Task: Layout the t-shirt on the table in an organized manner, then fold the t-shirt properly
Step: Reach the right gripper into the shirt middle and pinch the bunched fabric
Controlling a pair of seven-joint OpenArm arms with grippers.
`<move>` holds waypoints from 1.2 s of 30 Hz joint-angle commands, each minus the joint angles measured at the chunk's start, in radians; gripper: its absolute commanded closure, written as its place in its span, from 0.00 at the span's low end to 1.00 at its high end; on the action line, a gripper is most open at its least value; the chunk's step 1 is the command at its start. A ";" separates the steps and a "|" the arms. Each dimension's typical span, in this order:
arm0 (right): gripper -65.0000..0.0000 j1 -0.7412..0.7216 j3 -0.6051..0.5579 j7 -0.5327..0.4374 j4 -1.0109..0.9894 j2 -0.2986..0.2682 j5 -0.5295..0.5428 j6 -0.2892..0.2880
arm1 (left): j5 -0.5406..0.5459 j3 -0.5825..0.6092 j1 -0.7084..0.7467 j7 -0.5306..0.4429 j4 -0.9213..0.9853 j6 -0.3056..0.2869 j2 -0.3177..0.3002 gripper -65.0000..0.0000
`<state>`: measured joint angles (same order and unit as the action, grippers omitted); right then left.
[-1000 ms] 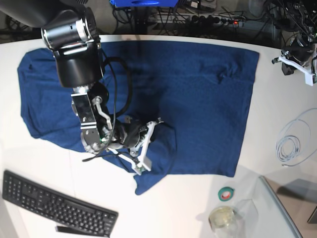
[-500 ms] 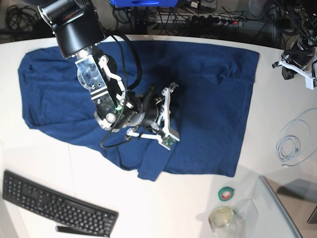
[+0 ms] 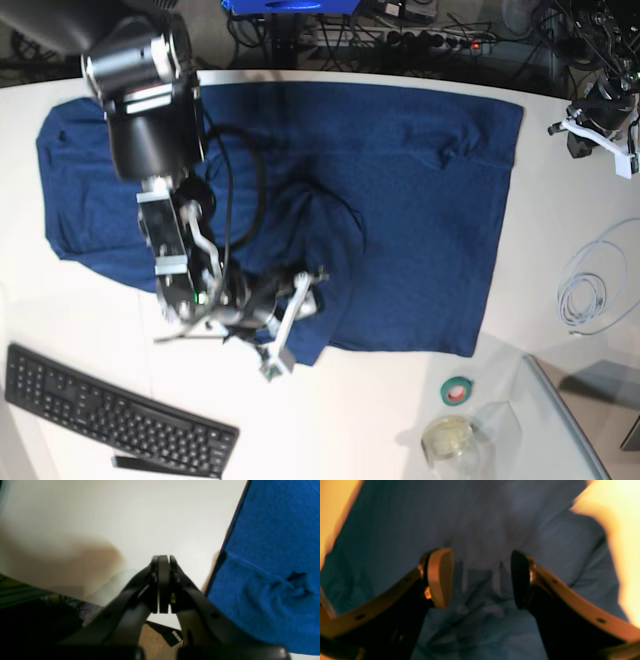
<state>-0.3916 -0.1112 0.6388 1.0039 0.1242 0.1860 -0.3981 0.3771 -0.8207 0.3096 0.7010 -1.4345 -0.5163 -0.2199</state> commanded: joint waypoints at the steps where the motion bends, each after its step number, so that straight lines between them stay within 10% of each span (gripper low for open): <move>1: 0.46 -0.060 -0.002 -0.032 -0.095 0.009 0.005 0.014 | 0.012 -0.007 0.001 -0.019 -0.013 -0.002 -0.017 1.00; 8: 0.46 -0.205 0.000 -0.317 -0.498 0.019 0.005 0.032 | 0.012 -0.007 0.009 -0.019 -0.013 -0.002 -0.017 1.00; 28: 0.47 -0.168 -0.141 -0.327 -0.554 0.024 0.005 0.032 | 0.012 -0.007 0.006 -0.019 -0.013 -0.002 -0.014 1.00; 34: 0.96 -0.166 -0.141 -0.327 -0.546 0.024 0.005 0.032 | 0.012 -0.007 0.001 -0.019 -0.013 -0.002 -0.014 1.00; 36: 0.98 -0.166 -0.140 -0.327 -0.544 0.024 0.005 0.032 | 0.012 -0.007 0.001 -0.019 -0.013 -0.002 -0.014 1.00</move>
<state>-0.5320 -0.2501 0.3164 0.4450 0.1390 0.1841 -0.3584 0.3744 -0.8211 0.3130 0.6998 -1.4338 -0.5159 -0.2169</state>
